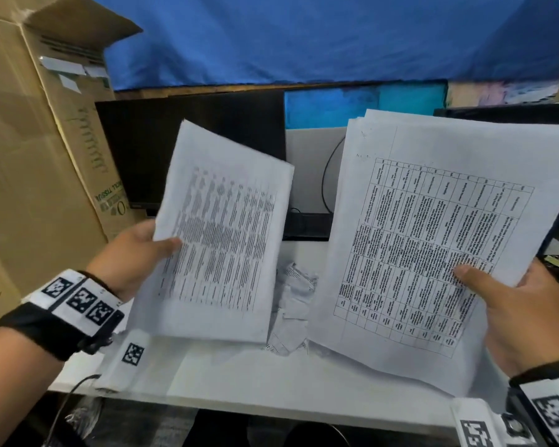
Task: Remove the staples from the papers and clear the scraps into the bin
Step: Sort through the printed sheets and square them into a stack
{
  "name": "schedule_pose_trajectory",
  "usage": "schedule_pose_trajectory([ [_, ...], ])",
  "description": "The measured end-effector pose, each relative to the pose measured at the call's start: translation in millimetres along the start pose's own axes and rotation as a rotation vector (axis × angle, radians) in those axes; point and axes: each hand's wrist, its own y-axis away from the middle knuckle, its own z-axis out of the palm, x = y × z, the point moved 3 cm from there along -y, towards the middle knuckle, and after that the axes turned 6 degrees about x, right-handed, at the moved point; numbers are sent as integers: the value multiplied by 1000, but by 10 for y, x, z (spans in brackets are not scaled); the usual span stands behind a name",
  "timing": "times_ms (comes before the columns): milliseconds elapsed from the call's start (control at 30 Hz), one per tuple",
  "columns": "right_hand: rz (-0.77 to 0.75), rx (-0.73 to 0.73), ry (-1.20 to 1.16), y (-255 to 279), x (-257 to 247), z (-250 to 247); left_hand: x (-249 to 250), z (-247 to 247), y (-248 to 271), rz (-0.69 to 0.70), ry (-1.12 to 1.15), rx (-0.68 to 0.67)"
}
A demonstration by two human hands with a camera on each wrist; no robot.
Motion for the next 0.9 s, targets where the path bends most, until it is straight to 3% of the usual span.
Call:
schedule_pose_trajectory([
  [233,3,7,-44,-22,-30,0,714,20,369,272,477,-36],
  [367,1,-27,-76,11,-63,51,706,317,619,227,603,-128],
  [567,30,-157,-79,116,-102,174,375,1104,924,11,621,-254],
  [700,48,-245,-46,227,-111,273,262,1466,1051,-107,625,-256],
  [833,114,-233,-11,264,-29,298,251,1627,1108,-4,506,-233],
  [900,221,-271,-147,287,25,314,250,1632,1109,90,454,-165],
])
